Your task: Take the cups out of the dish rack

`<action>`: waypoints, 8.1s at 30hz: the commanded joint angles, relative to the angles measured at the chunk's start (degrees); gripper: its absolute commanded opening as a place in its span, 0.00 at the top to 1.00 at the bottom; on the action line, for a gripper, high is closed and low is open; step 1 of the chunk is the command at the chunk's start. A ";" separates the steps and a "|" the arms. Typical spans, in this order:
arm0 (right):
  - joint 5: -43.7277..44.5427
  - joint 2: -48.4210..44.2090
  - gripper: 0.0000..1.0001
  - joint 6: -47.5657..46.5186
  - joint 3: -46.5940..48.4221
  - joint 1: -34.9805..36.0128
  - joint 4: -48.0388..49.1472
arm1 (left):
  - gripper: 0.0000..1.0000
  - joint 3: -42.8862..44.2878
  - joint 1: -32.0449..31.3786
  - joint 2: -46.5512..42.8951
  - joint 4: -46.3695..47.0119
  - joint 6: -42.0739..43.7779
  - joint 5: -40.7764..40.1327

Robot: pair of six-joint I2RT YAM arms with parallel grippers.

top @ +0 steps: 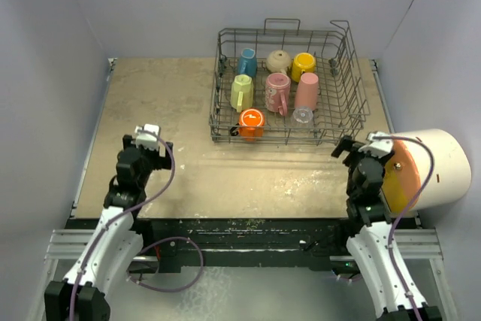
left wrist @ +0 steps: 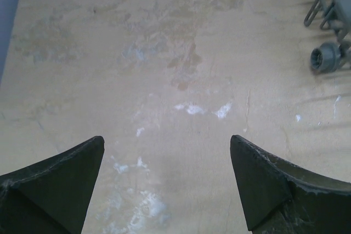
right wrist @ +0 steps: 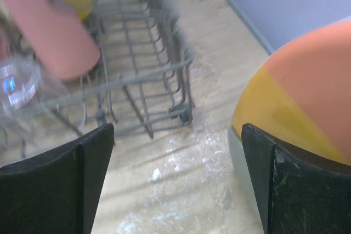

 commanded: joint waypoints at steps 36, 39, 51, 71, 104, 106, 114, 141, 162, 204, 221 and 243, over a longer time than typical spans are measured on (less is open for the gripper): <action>-4.25 35.59 0.00 20.06 54.51 19.55 -39.23 | 0.01 78.16 -19.78 56.81 -42.29 17.11 20.33; -3.19 34.78 0.01 20.48 54.60 19.53 -40.94 | 0.05 79.77 -21.13 60.54 -40.53 17.98 20.23; -4.44 36.30 0.11 21.79 57.79 19.53 -42.80 | 0.25 79.02 -24.21 68.81 -35.28 17.74 23.20; -4.53 35.25 0.14 19.91 58.25 19.58 -43.34 | 0.38 78.41 -25.49 74.22 -36.98 21.79 20.75; -9.52 42.45 0.08 18.45 59.97 19.53 -43.56 | 0.33 96.82 -24.77 84.91 -58.57 36.56 30.90; -9.10 42.35 0.08 18.46 60.03 19.53 -43.69 | 0.35 96.29 -24.78 85.43 -59.85 37.85 31.45; -9.06 42.12 0.09 18.51 60.66 19.44 -43.43 | 0.38 93.85 -24.86 85.13 -55.67 35.28 29.62; -14.18 46.46 0.13 16.60 58.21 16.93 -37.95 | 0.63 88.67 -25.51 85.72 -50.05 38.94 33.41; -21.02 43.21 0.05 18.89 59.64 15.68 -36.60 | 1.00 88.21 -25.75 68.27 -39.19 19.74 28.44; -24.95 40.06 0.00 25.92 49.29 15.49 -35.75 | 1.00 75.31 -25.75 61.49 -37.54 15.83 31.93; -29.88 36.48 0.19 19.53 54.85 20.23 -42.10 | 1.00 82.64 -23.64 50.07 -55.04 17.99 29.73; -18.73 42.47 0.47 32.62 42.26 43.02 -43.94 | 1.00 84.52 -8.03 46.35 -60.06 15.09 27.54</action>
